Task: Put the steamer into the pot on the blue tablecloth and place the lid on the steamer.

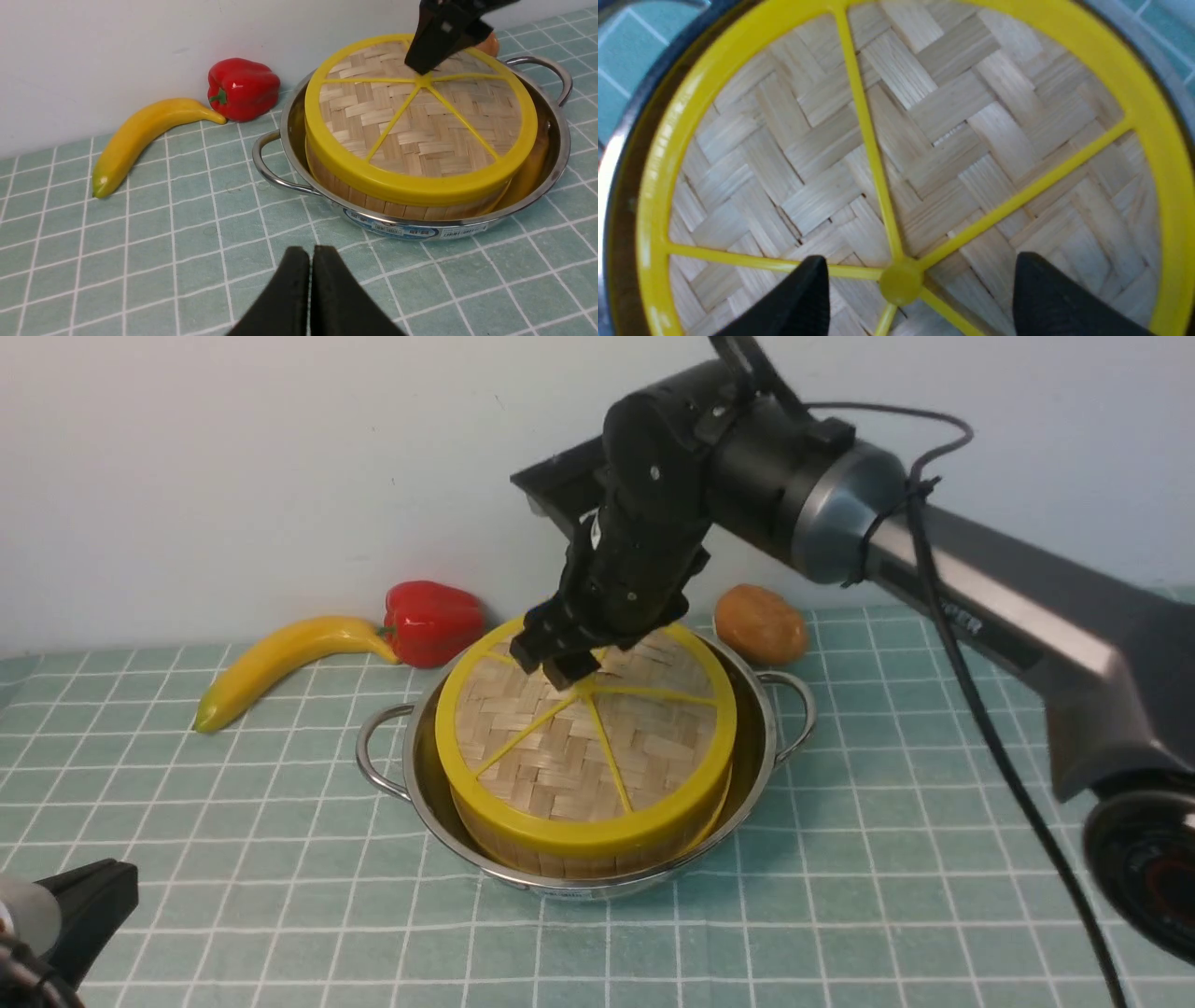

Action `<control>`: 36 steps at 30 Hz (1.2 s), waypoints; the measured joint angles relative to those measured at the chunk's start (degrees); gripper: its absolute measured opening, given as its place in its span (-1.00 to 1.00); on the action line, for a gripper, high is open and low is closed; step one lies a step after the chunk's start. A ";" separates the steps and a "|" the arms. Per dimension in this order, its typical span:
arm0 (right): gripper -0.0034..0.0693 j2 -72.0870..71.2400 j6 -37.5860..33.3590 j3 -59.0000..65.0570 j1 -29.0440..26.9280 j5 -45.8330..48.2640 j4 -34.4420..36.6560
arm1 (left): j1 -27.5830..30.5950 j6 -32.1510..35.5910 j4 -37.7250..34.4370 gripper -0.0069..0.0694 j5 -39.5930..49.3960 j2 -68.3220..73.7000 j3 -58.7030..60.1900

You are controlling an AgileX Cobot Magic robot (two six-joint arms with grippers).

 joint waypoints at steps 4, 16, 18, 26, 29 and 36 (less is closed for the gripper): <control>0.62 -10.21 0.00 0.11 0.00 -0.10 -0.13 | 0.00 -0.05 0.00 -0.79 0.00 0.00 0.00; -0.45 -57.28 0.40 20.74 0.00 -1.26 -10.32 | 0.00 -0.05 0.00 -0.73 0.00 0.00 0.00; -0.63 -62.06 0.68 26.04 0.00 -1.32 -10.32 | 0.00 -0.05 0.00 -0.73 0.00 0.00 0.00; -0.95 -88.36 6.44 68.04 0.00 -28.94 -10.32 | 0.00 -0.10 0.00 -0.68 0.00 0.00 0.00; -0.94 -92.38 7.67 76.95 0.00 -36.11 -10.32 | 0.00 -0.10 0.00 -0.67 0.00 0.00 0.00; -0.92 -96.91 7.27 89.76 0.00 -42.44 -12.34 | 0.00 -0.10 0.00 -0.63 0.00 0.00 0.00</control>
